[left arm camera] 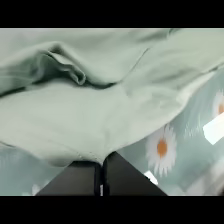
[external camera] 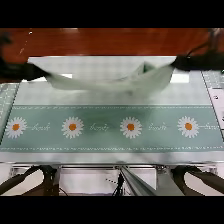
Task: Fold the shirts.
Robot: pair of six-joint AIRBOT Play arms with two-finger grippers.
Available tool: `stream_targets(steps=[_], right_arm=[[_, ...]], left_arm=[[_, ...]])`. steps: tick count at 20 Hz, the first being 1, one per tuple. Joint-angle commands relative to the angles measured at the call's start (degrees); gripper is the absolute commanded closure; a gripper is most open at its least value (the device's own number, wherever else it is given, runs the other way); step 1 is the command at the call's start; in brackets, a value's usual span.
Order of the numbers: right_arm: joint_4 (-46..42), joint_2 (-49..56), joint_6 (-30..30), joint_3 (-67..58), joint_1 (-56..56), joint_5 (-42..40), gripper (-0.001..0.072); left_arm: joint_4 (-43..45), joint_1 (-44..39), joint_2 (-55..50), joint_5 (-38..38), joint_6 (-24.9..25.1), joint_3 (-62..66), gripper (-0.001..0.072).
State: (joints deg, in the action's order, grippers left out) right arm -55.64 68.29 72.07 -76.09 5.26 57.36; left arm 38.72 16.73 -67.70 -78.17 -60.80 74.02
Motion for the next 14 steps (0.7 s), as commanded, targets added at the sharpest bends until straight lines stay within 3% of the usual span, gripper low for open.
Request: stream_targets(steps=[1, 3, 5, 7, 10, 14], right_arm=[[-0.1, -11.8, -3.8, -14.5, -0.1, -6.2, 0.0668], [-1.0, -17.2, -3.7, -20.6, -0.1, -10.0, 0.0668], [-3.7, -21.3, -2.2, -25.2, -0.1, -10.1, 0.0668], [-9.2, -24.8, 2.5, -28.6, -0.1, -8.4, 0.0668], [-17.4, -29.7, 9.1, -31.5, -0.1, -5.6, 0.0668], [-19.0, -34.7, 10.8, -31.6, -0.1, 4.1, 0.0668]], left_arm=[[-3.4, -0.3, 13.3, 9.3, -0.4, 17.2, 0.0685], [-3.1, -0.3, 20.2, 15.8, -0.6, 24.2, 0.0685], [0.9, -0.3, 25.7, 19.3, -6.4, 28.8, 0.0686], [9.1, -0.3, 29.8, 16.6, -13.6, 32.0, 0.0685], [18.4, -0.3, 34.9, 11.2, -18.9, 34.3, 0.0686], [19.3, -0.3, 37.6, -0.9, -24.6, 35.1, 0.0686]])
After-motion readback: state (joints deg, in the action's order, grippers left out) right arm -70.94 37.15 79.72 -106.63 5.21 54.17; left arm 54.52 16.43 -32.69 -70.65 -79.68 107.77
